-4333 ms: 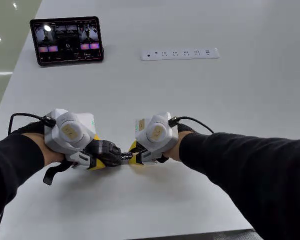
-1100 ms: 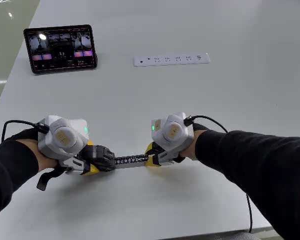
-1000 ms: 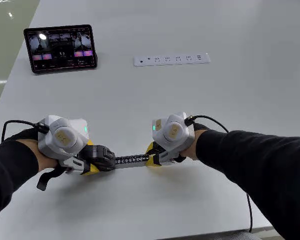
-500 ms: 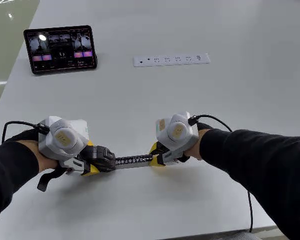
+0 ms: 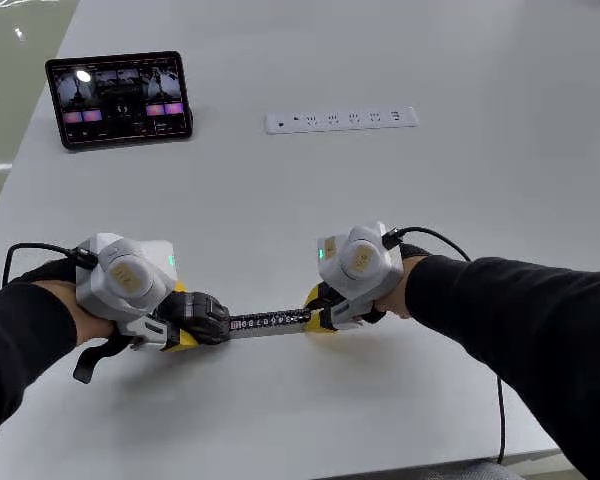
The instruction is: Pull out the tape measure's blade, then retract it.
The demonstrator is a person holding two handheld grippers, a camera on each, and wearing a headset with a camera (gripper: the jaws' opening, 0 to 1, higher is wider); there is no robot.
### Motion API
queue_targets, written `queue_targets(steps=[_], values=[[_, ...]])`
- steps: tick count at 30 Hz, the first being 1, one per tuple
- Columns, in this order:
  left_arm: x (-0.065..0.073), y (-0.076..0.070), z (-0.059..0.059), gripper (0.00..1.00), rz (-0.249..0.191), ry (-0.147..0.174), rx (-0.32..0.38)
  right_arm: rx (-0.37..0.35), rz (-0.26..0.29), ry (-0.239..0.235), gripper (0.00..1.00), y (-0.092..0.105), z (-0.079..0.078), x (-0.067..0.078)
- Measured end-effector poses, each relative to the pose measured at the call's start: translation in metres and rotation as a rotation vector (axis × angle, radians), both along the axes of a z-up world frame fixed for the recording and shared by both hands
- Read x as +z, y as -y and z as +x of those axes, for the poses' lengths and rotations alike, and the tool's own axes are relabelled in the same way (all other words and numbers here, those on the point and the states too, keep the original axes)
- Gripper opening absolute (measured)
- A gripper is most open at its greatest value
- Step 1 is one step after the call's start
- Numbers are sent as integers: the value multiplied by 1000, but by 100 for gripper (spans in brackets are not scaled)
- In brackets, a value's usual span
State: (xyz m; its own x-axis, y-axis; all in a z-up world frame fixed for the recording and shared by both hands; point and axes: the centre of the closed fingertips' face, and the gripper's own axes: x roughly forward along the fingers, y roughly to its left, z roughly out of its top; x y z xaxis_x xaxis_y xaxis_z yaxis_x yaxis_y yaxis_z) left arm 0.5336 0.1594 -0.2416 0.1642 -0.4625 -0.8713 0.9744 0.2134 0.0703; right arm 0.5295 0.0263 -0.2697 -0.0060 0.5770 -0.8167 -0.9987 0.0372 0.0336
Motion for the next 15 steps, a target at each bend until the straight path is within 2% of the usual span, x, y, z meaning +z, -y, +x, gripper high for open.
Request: queue_targets(steps=[15], values=[[0,0,1,32,-2,0,0,-6,-6,0,9,13,1,0]])
